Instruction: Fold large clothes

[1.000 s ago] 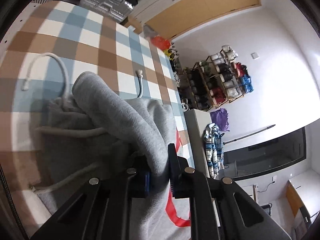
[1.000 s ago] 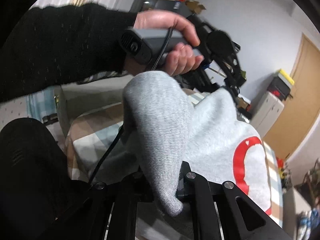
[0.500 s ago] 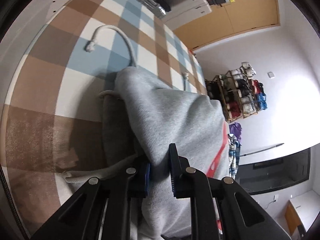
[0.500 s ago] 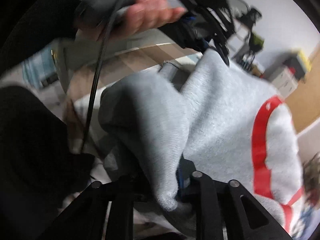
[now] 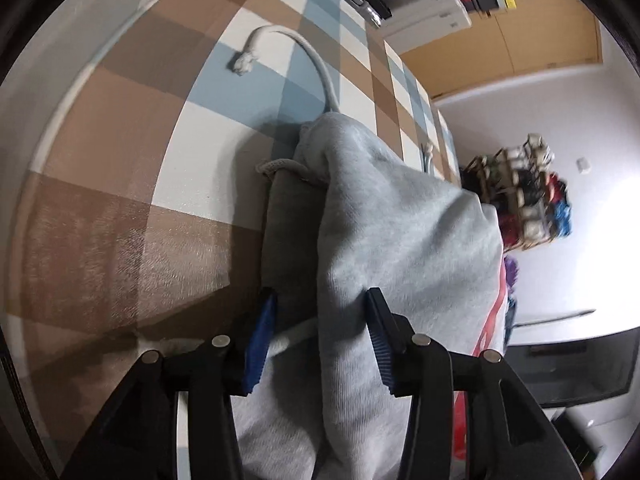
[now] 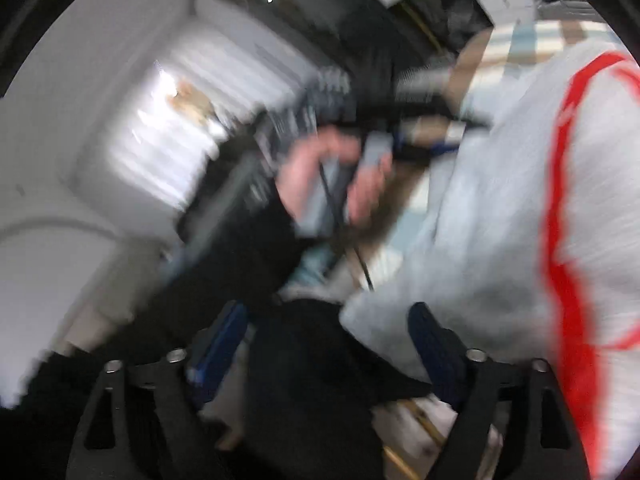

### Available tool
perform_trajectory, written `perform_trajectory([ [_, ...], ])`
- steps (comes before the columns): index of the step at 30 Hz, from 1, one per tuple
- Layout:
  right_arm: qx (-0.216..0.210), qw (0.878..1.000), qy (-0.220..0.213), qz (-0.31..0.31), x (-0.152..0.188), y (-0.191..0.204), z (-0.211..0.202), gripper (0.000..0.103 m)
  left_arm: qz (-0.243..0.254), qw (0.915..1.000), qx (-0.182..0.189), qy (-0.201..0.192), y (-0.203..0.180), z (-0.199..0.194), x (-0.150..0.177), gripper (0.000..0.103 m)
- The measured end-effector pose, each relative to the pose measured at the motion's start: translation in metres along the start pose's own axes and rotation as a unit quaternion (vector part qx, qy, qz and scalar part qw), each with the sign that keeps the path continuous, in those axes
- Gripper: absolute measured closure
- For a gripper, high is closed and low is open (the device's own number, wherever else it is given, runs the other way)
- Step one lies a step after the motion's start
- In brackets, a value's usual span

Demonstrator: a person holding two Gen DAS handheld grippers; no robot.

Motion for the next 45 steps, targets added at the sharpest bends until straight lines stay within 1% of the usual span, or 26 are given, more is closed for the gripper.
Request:
perform_trajectory([
  [1, 0.0, 1.0, -0.028, 0.003, -0.005, -0.003, -0.018, 0.006, 0.0, 1.0, -0.003, -0.001, -0.003, -0.004, 0.002, 0.064],
  [2, 0.02, 0.998, -0.053, 0.006, -0.011, -0.008, -0.039, 0.001, -0.002, 1.0, -0.002, -0.001, -0.003, -0.008, 0.003, 0.064],
  [3, 0.044, 0.997, -0.065, 0.008, -0.015, -0.014, -0.051, 0.0, -0.002, 1.0, 0.005, -0.002, -0.008, -0.015, 0.004, 0.064],
  [5, 0.106, 0.992, -0.062, 0.024, -0.021, -0.034, -0.07, 0.0, 0.007, 0.9998, 0.018, -0.006, -0.02, -0.022, 0.005, 0.064],
  [6, 0.114, 0.991, -0.051, 0.039, -0.02, -0.044, -0.071, 0.0, 0.017, 0.9996, 0.02, -0.008, -0.028, -0.026, 0.004, 0.064],
  [7, 0.107, 0.992, -0.028, 0.064, -0.017, -0.058, -0.065, 0.0, 0.029, 0.9991, 0.027, -0.012, -0.041, -0.029, 0.004, 0.064],
  [8, 0.083, 0.992, 0.003, 0.095, -0.009, -0.072, -0.053, 0.0, 0.039, 0.9986, 0.035, -0.013, -0.051, -0.03, 0.003, 0.064],
  [9, 0.072, 0.991, 0.021, 0.112, -0.001, -0.078, -0.046, 0.0, 0.049, 0.998, 0.037, -0.014, -0.061, -0.03, 0.004, 0.062],
  [10, 0.074, 0.99, 0.035, 0.119, 0.006, -0.084, -0.038, 0.0, 0.058, 0.9975, 0.037, -0.016, -0.071, -0.027, 0.003, 0.06],
  [11, 0.081, 0.99, 0.041, 0.112, 0.011, -0.084, -0.035, 0.0, 0.066, 0.9971, 0.036, -0.015, -0.081, -0.021, 0.001, 0.052],
  [12, 0.086, 0.99, 0.047, 0.102, 0.015, -0.081, -0.034, 0.0, 0.07, 0.9971, 0.029, -0.013, -0.084, -0.013, 0.0, 0.046],
  [13, 0.098, 0.989, 0.061, 0.091, 0.017, -0.078, -0.031, 0.0, 0.071, 0.9973, 0.017, -0.011, -0.081, -0.008, -0.002, 0.046],
  [14, 0.109, 0.987, 0.078, 0.085, 0.018, -0.076, -0.027, 0.0, 0.068, 0.9977, -0.006, -0.006, -0.082, 0.006, -0.006, 0.046],
  [17, 0.13, 0.981, 0.124, 0.074, 0.02, -0.07, -0.014, 0.0, 0.067, 0.9969, -0.042, 0.003, -0.075, 0.035, -0.019, 0.046],
  [20, 0.155, 0.968, 0.188, 0.058, 0.015, -0.065, 0.009, 0.0, 0.053, 0.9972, -0.05, 0.013, -0.061, 0.046, -0.026, 0.046],
  [22, 0.166, 0.957, 0.231, 0.049, 0.011, -0.064, 0.025, 0.0, 0.038, 0.9984, -0.037, 0.019, -0.054, 0.049, -0.029, 0.046],
  [25, 0.179, 0.94, 0.285, 0.045, 0.01, -0.064, 0.039, 0.0, 0.05, 0.9983, -0.022, 0.019, -0.048, 0.048, -0.03, 0.046],
  [27, 0.186, 0.931, 0.311, 0.044, 0.008, -0.063, 0.048, 0.0, 0.055, 0.9981, -0.014, 0.025, -0.045, 0.039, -0.029, 0.046],
  [30, 0.199, 0.921, 0.331, 0.045, 0.004, -0.063, 0.06, 0.0, 0.055, 0.9983, -0.003, 0.016, -0.046, 0.004, -0.015, 0.046],
  [32, 0.201, 0.922, 0.328, 0.044, 0.002, -0.061, 0.053, 0.0, 0.065, 0.9976, 0.014, 0.017, -0.05, -0.016, 0.001, 0.046],
  [35, 0.176, 0.937, 0.296, 0.051, 0.002, -0.06, 0.043, 0.0, 0.094, 0.9935, 0.051, 0.038, -0.055, -0.044, 0.047, 0.046],
  [38, 0.112, 0.962, 0.223, 0.113, 0.003, -0.064, 0.015, 0.0, 0.12, 0.9869, 0.078, 0.075, -0.055, -0.056, 0.106, 0.046],
  [40, 0.057, 0.971, 0.166, 0.165, 0.009, -0.072, -0.004, 0.0, 0.131, 0.9814, 0.093, 0.105, -0.051, -0.051, 0.142, 0.046],
  [41, 0.031, 0.972, 0.138, 0.189, 0.012, -0.078, -0.012, 0.0, 0.134, 0.9814, 0.082, 0.11, -0.047, -0.046, 0.156, 0.046],
  [43, 0.001, 0.971, 0.105, 0.216, 0.017, -0.083, -0.017, 0.0, 0.132, 0.9841, 0.032, 0.114, -0.032, -0.032, 0.176, 0.046],
  [45, -0.011, 0.97, 0.095, 0.224, 0.018, -0.086, -0.02, 0.0, 0.115, 0.986, -0.019, 0.119, -0.009, -0.015, 0.188, 0.046],
])
Point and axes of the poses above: each gripper's, at about its wrist camera, not at the fingertips, and z roughly the way its jaws point, y to its left, x to its underside, the point moved 4 cm from there along z, roughly the way its jaws point, and after that the axes turned 15 degrees about -z, right-handed, at the moved point
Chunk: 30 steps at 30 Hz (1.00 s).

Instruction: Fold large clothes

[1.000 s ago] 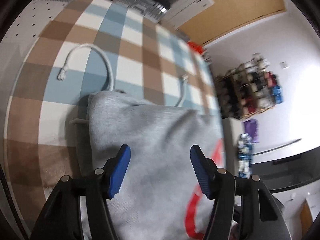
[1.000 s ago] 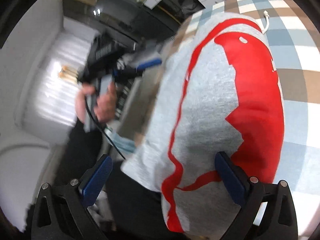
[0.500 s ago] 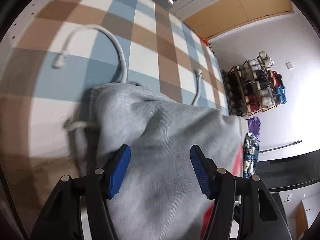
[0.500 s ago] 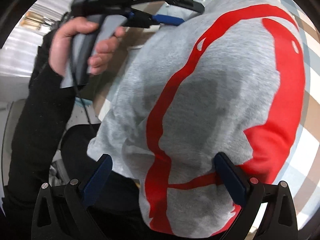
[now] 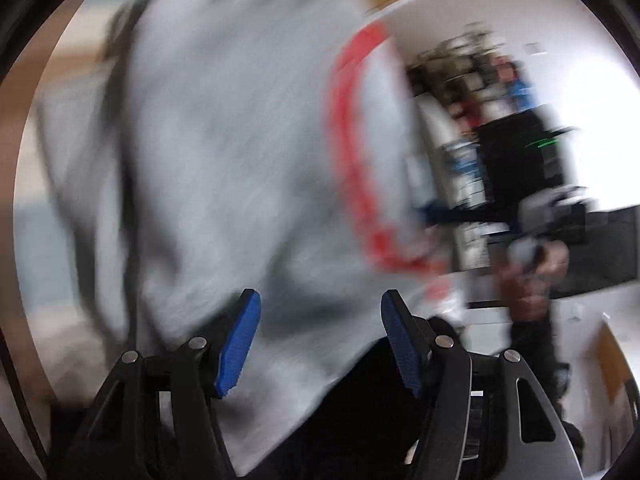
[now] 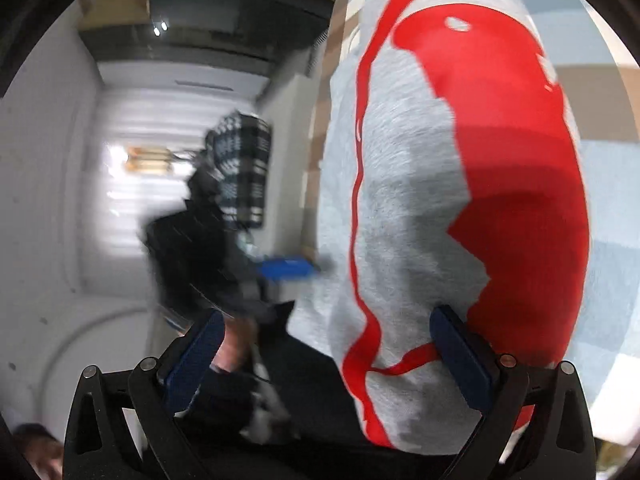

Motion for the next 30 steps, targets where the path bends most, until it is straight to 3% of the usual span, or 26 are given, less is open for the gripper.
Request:
perform_trajectory([
  [7, 0.024, 0.998, 0.051, -0.012, -0.005, 0.03, -0.012, 0.0, 0.002, 0.9992, 0.013, -0.038, 0.013, -0.007, 0.015, 0.046],
  [10, 0.064, 0.993, 0.103, -0.005, 0.005, 0.019, 0.011, 0.0, 0.014, 0.9986, 0.015, -0.048, 0.015, -0.01, 0.018, 0.046],
  [15, 0.088, 0.987, 0.13, 0.01, -0.001, 0.012, 0.037, 0.0, 0.008, 0.9977, 0.032, -0.06, 0.022, -0.007, 0.011, 0.046],
  [19, 0.156, 0.974, 0.165, -0.006, 0.0, 0.015, 0.041, 0.0, 0.032, 0.9961, 0.016, -0.081, 0.022, -0.004, 0.016, 0.046],
  [21, 0.201, 0.96, 0.195, -0.014, -0.001, 0.021, 0.043, 0.0, 0.035, 0.9957, 0.017, -0.084, 0.023, -0.005, 0.017, 0.046],
  [23, 0.241, 0.938, 0.239, -0.068, -0.013, 0.047, 0.046, 0.0, 0.025, 0.9958, 0.031, -0.082, 0.026, -0.007, 0.018, 0.046],
  [26, 0.262, 0.938, 0.194, -0.122, -0.059, 0.088, 0.036, 0.0, 0.001, 0.9955, 0.059, -0.075, 0.037, -0.014, 0.015, 0.046],
  [27, 0.306, 0.923, 0.186, -0.145, -0.075, 0.093, 0.035, 0.0, -0.003, 0.9953, 0.065, -0.073, 0.039, -0.015, 0.014, 0.046],
  [28, 0.358, 0.898, 0.187, -0.172, -0.088, 0.093, 0.036, 0.0, -0.007, 0.995, 0.07, -0.071, 0.041, -0.017, 0.014, 0.046],
  [30, 0.47, 0.828, 0.204, -0.228, -0.114, 0.083, 0.048, 0.0, -0.009, 0.9948, 0.075, -0.069, 0.044, -0.019, 0.016, 0.046],
])
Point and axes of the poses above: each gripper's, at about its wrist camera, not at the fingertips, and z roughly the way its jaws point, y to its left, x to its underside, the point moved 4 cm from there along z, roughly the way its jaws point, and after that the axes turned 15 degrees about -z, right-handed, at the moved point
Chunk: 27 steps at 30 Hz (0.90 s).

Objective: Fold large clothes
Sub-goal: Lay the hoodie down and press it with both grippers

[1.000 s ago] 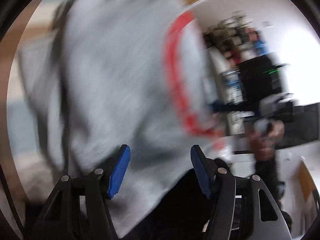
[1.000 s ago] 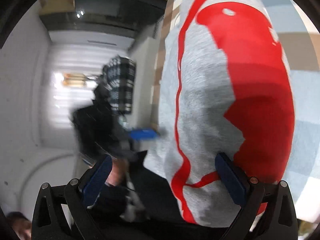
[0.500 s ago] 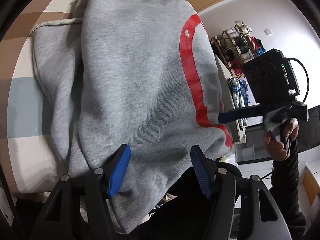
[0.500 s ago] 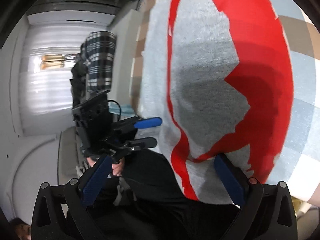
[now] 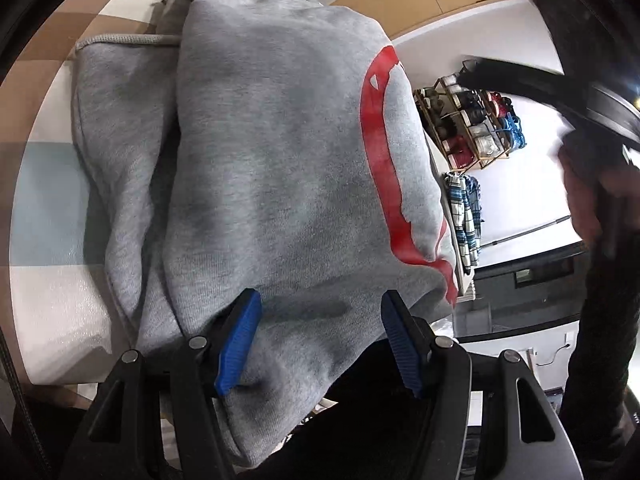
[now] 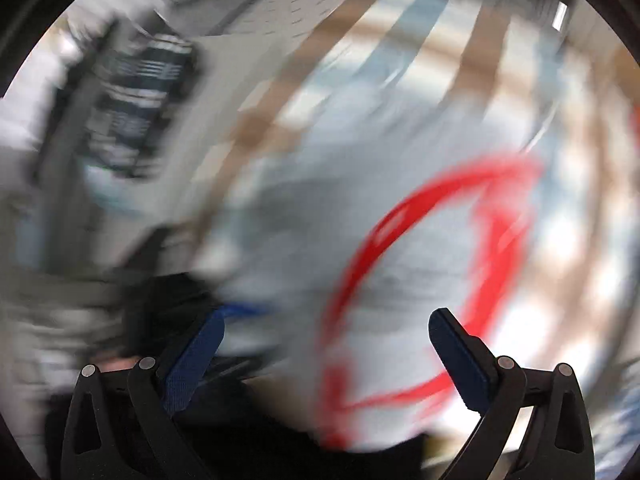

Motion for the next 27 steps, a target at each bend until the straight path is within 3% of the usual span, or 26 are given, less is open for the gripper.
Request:
perform_trajectory([
  [2, 0.074, 0.996, 0.036, -0.033, -0.02, -0.007, 0.022, 0.0, 0.004, 1.0, -0.001, -0.001, 0.001, -0.002, 0.002, 0.046],
  [4, 0.103, 0.99, 0.068, -0.06, -0.031, -0.012, 0.048, 0.0, 0.011, 0.9999, -0.006, -0.002, 0.0, -0.004, 0.002, 0.046],
  [9, 0.117, 0.977, 0.142, -0.104, -0.033, -0.018, 0.116, 0.0, 0.015, 0.9998, -0.009, -0.004, -0.015, 0.002, 0.002, 0.046],
  [14, 0.083, 0.985, 0.133, -0.078, -0.034, -0.031, 0.132, 0.0, 0.018, 0.9998, -0.012, -0.002, -0.022, 0.007, 0.002, 0.046],
  [19, 0.089, 0.989, 0.102, -0.064, -0.033, -0.038, 0.118, 0.0, -0.007, 0.9999, 0.013, 0.002, -0.019, 0.003, -0.007, 0.046],
  [22, 0.041, 0.997, 0.048, -0.045, -0.021, -0.036, 0.072, 0.0, -0.016, 0.9997, 0.017, -0.003, -0.018, 0.001, -0.007, 0.046],
  [24, 0.028, 0.996, 0.048, -0.076, 0.002, -0.023, 0.045, 0.0, -0.017, 0.9998, 0.013, -0.007, -0.02, 0.001, -0.007, 0.046],
  [27, 0.054, 0.983, 0.078, -0.155, 0.035, 0.009, 0.038, 0.0, -0.021, 0.9996, 0.012, -0.011, -0.018, 0.001, -0.006, 0.046],
])
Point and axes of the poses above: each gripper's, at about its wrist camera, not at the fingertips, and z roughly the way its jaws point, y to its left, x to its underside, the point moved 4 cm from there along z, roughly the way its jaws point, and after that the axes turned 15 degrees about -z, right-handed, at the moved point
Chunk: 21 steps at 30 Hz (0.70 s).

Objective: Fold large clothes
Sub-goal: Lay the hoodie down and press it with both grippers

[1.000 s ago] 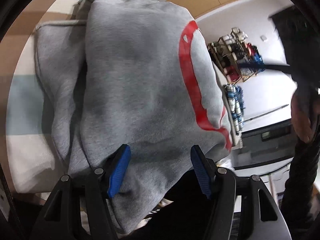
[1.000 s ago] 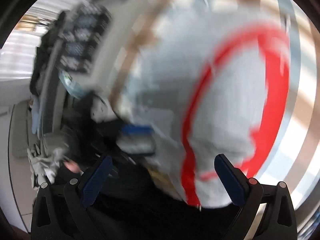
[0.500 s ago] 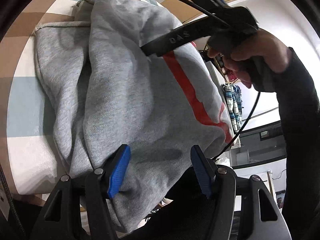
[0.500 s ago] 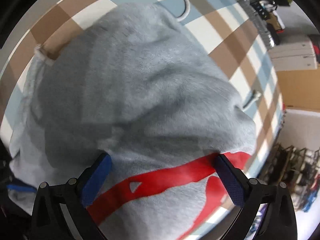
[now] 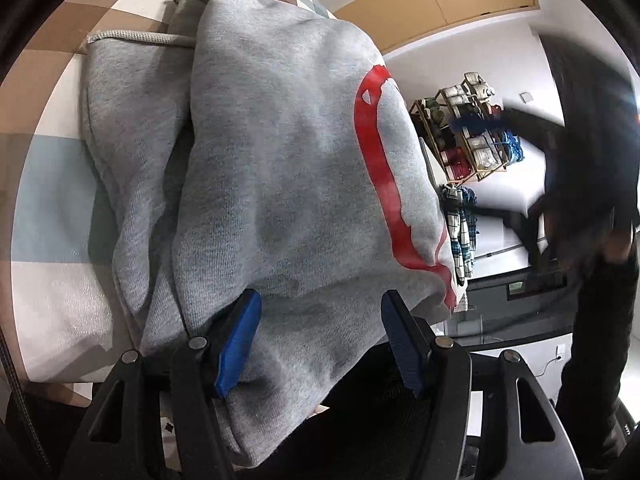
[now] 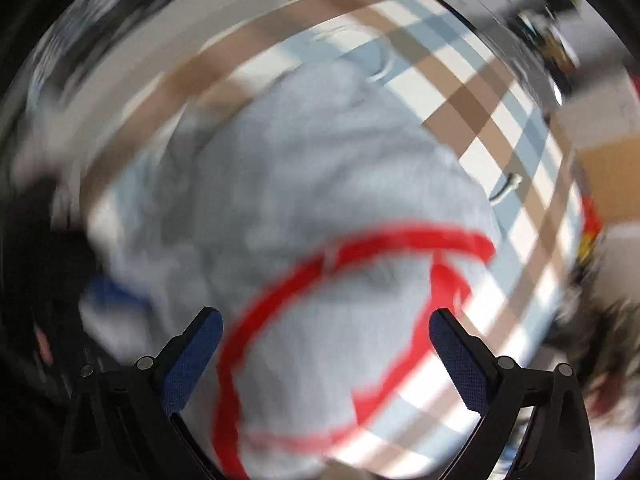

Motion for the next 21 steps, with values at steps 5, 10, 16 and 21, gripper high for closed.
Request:
perform_trajectory([
  [5, -0.036, 0.996, 0.067, -0.037, 0.038, 0.05, 0.052, 0.0, -0.009, 0.9999, 0.008, -0.003, 0.001, -0.003, 0.003, 0.046],
  [10, 0.027, 0.999, 0.042, -0.018, 0.039, 0.054, 0.081, 0.0, -0.008, 0.9999, 0.007, -0.004, 0.001, -0.005, 0.0, 0.046],
  [16, 0.076, 0.997, 0.019, -0.007, 0.041, 0.058, 0.077, 0.0, -0.007, 1.0, 0.006, -0.004, -0.001, -0.006, 0.002, 0.046],
  [21, -0.047, 0.996, -0.042, 0.06, 0.048, 0.024, 0.037, 0.0, 0.037, 0.9977, -0.041, -0.038, -0.008, -0.023, 0.025, 0.046],
])
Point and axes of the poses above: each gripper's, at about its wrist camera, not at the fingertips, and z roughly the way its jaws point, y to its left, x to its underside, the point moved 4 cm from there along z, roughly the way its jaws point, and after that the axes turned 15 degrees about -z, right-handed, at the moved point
